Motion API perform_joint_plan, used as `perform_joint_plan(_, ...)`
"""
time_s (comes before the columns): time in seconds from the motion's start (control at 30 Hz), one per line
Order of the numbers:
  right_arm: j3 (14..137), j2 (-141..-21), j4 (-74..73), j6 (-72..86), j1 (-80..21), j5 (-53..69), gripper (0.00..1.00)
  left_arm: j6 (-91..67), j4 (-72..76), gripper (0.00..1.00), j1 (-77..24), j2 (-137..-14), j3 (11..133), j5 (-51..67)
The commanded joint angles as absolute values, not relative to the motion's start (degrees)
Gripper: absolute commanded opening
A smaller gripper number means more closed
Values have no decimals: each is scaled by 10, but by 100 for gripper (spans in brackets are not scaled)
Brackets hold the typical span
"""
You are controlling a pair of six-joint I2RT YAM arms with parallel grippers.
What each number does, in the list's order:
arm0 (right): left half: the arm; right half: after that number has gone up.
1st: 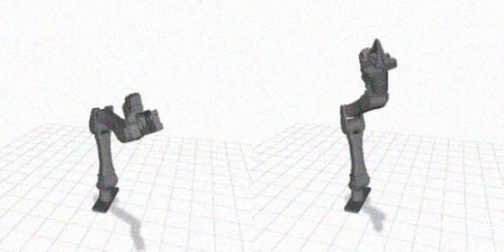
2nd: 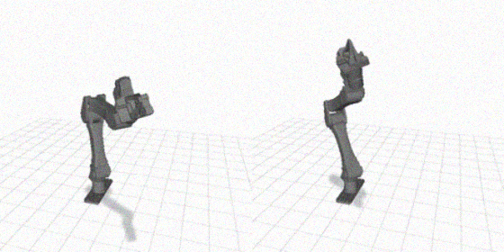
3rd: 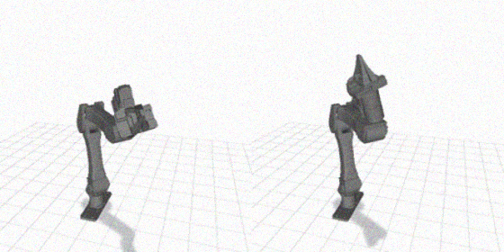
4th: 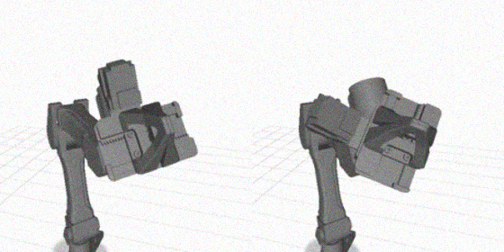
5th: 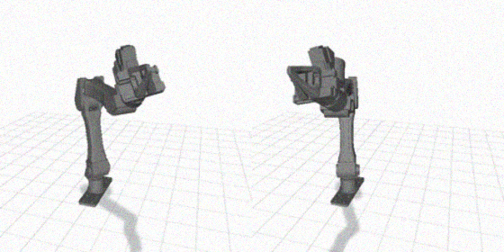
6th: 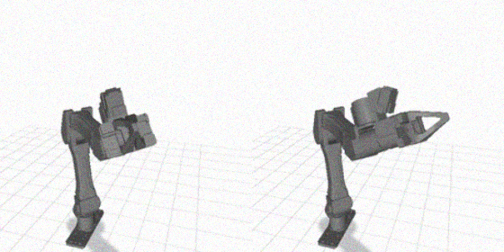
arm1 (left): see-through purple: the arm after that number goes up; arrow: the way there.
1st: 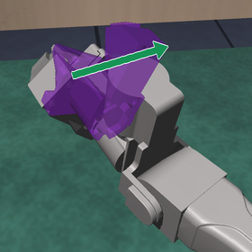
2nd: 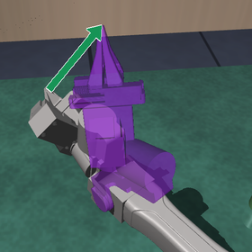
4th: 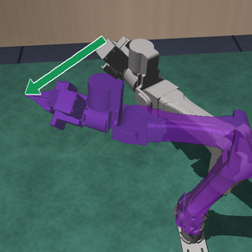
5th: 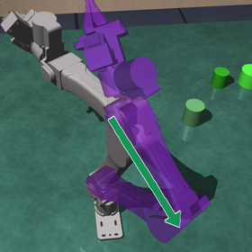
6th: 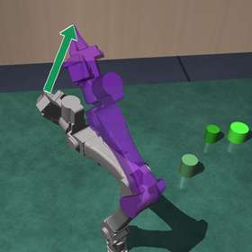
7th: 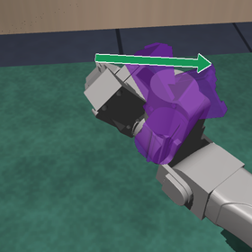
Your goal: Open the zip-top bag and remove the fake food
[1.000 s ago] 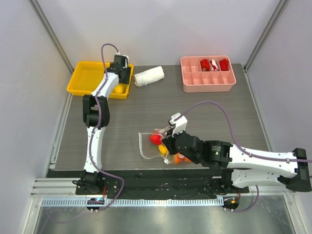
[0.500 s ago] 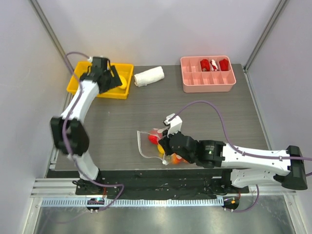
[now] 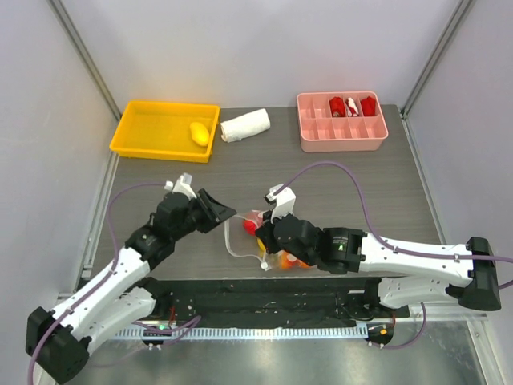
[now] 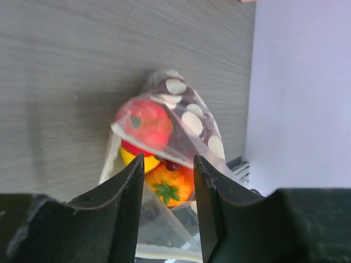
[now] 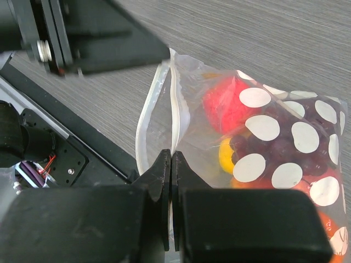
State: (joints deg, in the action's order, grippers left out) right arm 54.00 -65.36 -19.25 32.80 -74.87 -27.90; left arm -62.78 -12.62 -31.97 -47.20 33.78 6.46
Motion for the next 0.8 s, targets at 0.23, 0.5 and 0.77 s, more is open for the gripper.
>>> perform_joint_plan(0.23, 569, -653, -153, 342, -747, -280, 1, -683, 21, 33, -517, -556, 300, -152)
perform_joint_plan(0.5, 570, -649, -153, 347, -748, -261, 1, -693, 11, 56, -559, -663, 331, -286)
perform_joint_plan(0.77, 570, -650, -149, 352, -748, -243, 2, -705, 74, 80, -560, -736, 338, -286)
